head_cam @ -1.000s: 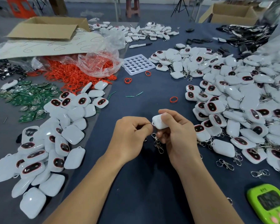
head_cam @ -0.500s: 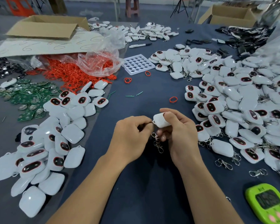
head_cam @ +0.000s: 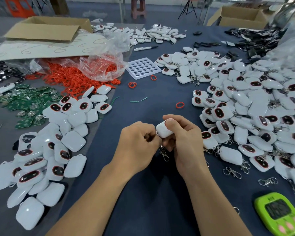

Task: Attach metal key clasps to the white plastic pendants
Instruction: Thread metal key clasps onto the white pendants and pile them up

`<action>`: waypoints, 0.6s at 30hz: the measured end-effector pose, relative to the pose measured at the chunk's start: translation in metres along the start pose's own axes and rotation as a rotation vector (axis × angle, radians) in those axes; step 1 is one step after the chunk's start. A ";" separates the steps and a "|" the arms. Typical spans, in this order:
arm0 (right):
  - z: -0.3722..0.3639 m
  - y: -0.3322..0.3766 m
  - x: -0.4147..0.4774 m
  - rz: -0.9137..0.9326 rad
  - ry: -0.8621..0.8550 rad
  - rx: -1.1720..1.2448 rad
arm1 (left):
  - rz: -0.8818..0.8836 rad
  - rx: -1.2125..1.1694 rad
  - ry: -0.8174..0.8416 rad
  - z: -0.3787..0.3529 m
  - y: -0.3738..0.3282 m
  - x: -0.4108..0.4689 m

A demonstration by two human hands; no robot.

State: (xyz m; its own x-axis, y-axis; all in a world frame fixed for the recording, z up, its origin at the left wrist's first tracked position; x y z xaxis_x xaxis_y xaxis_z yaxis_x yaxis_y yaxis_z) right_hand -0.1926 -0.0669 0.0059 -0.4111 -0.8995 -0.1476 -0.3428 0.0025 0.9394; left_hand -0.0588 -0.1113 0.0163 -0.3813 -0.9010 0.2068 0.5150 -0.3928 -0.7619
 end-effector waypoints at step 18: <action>0.023 0.022 0.007 0.027 0.385 0.675 | 0.294 0.042 -0.190 0.021 0.035 0.012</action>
State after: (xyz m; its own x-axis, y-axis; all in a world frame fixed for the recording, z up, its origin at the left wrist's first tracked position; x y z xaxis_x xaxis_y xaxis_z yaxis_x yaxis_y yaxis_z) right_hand -0.2223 -0.0637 0.0185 -0.1471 -0.9834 0.1063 -0.8280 0.1812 0.5306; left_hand -0.0294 -0.1395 0.0050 -0.0645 -0.9934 0.0953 0.6143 -0.1148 -0.7807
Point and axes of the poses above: each hand's wrist, its own x-axis towards the middle knuckle, its own z-axis out of the back of the hand, y = z × x, the point moved 4 cm from there along x, towards the middle knuckle, and after that the axes turned 4 degrees about y, right-handed, at the moved point
